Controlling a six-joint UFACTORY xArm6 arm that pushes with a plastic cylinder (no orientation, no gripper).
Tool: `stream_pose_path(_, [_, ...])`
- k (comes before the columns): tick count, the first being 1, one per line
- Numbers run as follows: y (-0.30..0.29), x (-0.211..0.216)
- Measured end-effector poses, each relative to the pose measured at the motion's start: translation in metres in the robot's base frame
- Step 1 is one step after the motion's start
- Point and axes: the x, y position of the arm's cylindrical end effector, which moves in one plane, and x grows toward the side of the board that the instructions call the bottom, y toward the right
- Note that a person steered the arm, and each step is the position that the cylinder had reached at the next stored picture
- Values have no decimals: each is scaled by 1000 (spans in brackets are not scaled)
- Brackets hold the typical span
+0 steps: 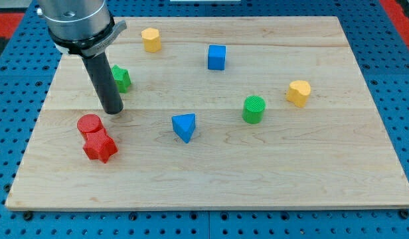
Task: Slightly push the blue triangle vertically to the bottom of the blue cube
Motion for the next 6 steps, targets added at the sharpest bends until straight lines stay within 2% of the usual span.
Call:
stream_pose_path(3, [0, 11])
stream_pose_path(4, [0, 31])
stream_pose_path(5, [55, 29])
stream_pose_path(6, [135, 12])
